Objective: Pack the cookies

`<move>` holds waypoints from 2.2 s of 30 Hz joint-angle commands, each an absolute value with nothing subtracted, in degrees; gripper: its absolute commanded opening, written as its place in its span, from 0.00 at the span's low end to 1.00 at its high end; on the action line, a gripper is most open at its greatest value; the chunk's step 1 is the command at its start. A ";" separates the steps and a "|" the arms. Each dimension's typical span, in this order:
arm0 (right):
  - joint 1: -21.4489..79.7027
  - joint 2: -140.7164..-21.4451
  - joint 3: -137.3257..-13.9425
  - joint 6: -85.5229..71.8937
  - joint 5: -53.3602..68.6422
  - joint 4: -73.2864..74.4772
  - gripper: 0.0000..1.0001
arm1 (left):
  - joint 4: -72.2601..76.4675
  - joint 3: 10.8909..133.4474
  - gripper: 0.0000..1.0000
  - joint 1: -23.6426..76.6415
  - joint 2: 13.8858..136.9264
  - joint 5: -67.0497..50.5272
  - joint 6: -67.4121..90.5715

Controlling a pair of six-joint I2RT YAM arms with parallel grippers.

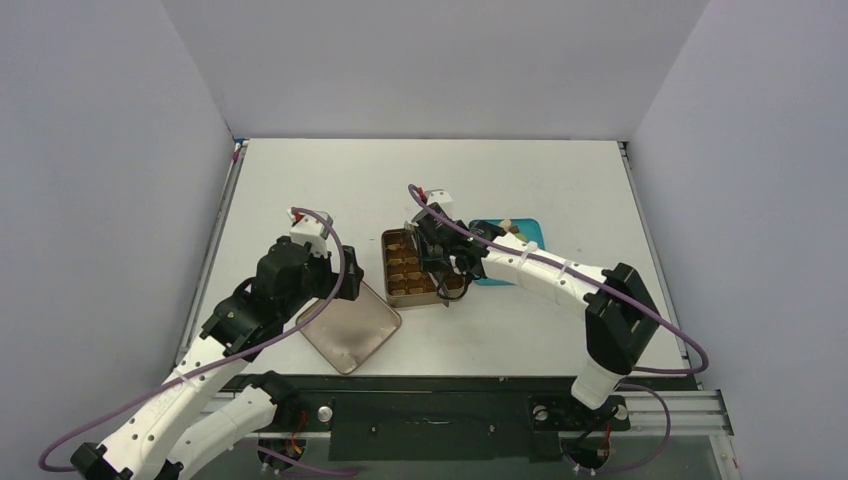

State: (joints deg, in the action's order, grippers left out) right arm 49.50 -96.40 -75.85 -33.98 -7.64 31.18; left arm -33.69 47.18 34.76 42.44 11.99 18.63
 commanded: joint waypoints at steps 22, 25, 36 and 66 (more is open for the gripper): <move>49.65 -96.05 -74.96 -35.66 -7.89 27.74 0.34 | -32.83 47.58 0.97 34.54 42.47 11.96 18.19; 49.64 -96.01 -74.96 -35.62 -8.04 27.92 0.35 | -32.85 47.62 0.97 34.52 42.45 11.95 18.19; 49.60 -93.11 -75.83 -35.47 -11.42 30.10 0.35 | -32.72 47.59 0.97 34.54 41.69 11.32 18.20; 44.34 -72.92 -66.37 -36.05 -21.61 33.64 0.37 | -32.51 47.78 0.97 34.12 41.87 13.20 18.38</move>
